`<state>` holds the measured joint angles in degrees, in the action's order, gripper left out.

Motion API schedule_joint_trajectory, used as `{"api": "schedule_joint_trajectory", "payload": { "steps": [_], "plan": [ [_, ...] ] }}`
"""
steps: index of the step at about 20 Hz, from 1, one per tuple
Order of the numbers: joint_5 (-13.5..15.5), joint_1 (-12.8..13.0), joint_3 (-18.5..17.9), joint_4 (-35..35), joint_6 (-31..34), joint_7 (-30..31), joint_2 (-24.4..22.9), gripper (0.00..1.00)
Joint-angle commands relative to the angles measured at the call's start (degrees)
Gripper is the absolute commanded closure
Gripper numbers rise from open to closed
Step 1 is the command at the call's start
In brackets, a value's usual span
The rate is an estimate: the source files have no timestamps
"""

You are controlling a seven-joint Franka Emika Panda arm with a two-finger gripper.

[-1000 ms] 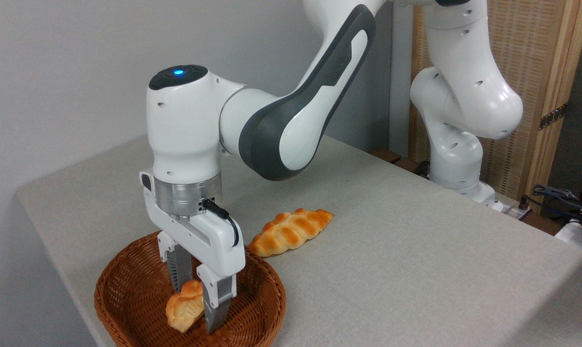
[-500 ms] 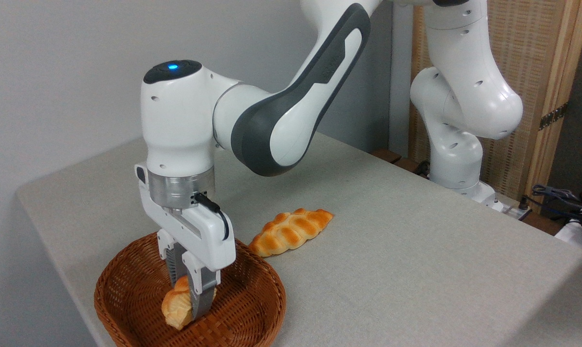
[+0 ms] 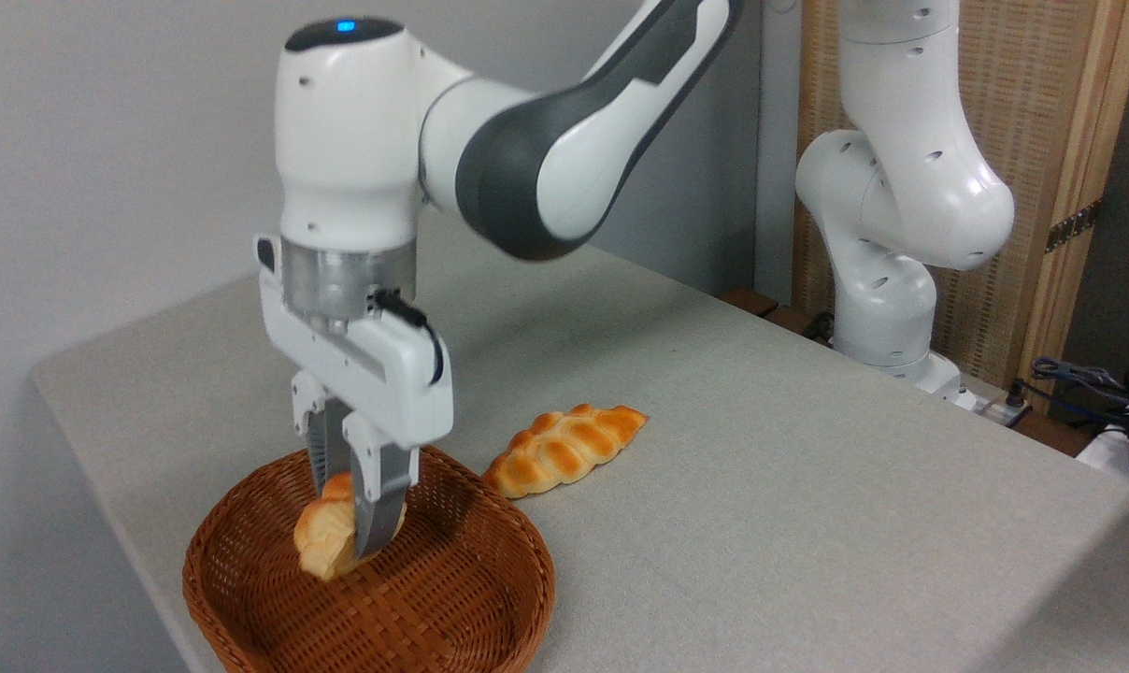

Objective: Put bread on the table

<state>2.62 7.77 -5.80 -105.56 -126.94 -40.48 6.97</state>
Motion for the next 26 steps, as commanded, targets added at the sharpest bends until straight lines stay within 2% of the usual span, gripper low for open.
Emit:
{"api": "schedule_joint_trajectory", "payload": {
  "steps": [1,4,8,11,14,17,21,22,24,26],
  "plan": [
    [1.0,-0.3,-0.3,-1.0,7.0,-1.1,-5.1,0.45],
    [1.0,-0.4,-0.5,-1.7,10.9,-1.7,-7.7,0.44],
    [0.9,-0.5,-1.7,-5.8,16.6,-5.6,-12.9,0.39],
    [0.9,-0.5,-2.0,-9.0,18.1,-7.4,-15.6,0.33],
    [0.7,-0.6,-2.4,-13.3,19.0,-9.5,-17.8,0.33],
    [0.5,-0.8,-2.4,-14.9,19.8,-10.8,-18.0,0.32],
    [0.4,-0.8,-3.4,-15.8,19.9,-11.4,-17.3,0.22],
    [0.4,-0.8,-3.4,-15.8,19.9,-11.4,-17.2,0.1],
    [0.4,-0.7,-3.4,-15.8,19.9,-11.4,-16.9,0.02],
    [0.4,-0.7,-3.4,-15.9,19.9,-11.3,-16.8,0.0]
  ]
}}
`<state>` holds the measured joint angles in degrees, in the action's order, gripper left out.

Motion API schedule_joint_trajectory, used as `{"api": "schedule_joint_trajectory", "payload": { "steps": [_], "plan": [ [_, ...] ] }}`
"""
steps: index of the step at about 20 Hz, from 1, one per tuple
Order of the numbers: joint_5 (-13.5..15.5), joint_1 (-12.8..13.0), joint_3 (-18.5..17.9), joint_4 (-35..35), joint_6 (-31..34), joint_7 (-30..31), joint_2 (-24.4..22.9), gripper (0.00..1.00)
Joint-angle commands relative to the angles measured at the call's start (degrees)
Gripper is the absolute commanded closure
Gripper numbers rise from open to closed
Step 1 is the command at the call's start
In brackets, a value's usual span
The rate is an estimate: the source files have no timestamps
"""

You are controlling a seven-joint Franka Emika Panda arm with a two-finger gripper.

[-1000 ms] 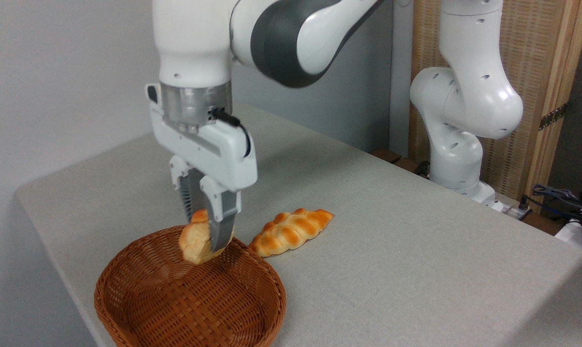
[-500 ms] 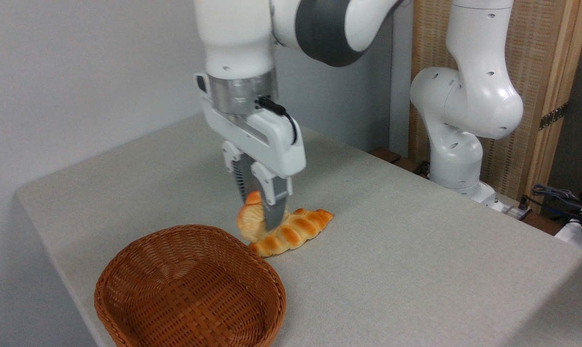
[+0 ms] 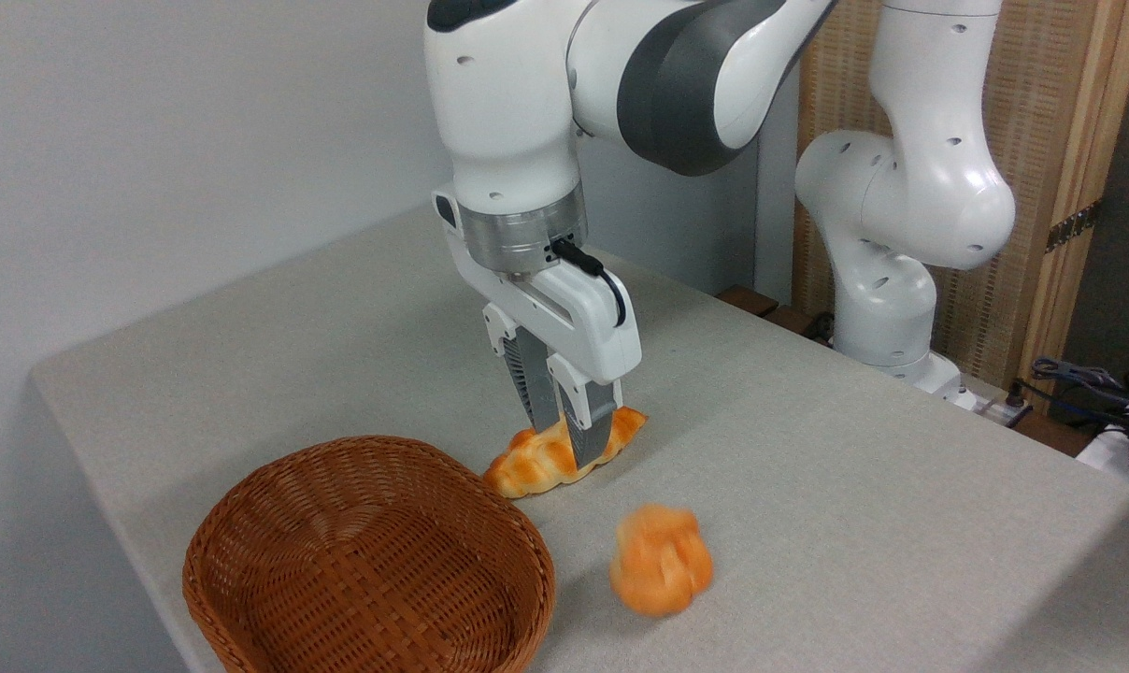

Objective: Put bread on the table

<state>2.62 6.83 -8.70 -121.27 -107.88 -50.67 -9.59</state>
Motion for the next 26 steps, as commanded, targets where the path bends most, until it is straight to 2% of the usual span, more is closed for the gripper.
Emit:
{"api": "schedule_joint_trajectory", "payload": {
  "steps": [1,8,15,17,20,26],
  "plan": [
    [0.4,0.3,-0.5,-0.2,0.8,-1.1,-0.2,0.0],
    [0.5,0.5,-0.1,0.4,-0.2,-1.0,-0.4,0.0],
    [0.9,0.7,1.8,6.5,-1.3,-0.1,-0.9,0.0],
    [0.9,0.7,2.7,8.2,-1.3,1.1,-0.9,0.0],
    [0.4,0.7,4.0,9.3,-1.4,8.1,-0.5,0.0],
    [0.7,0.7,4.5,9.3,-1.4,8.8,0.0,0.0]
  ]
}}
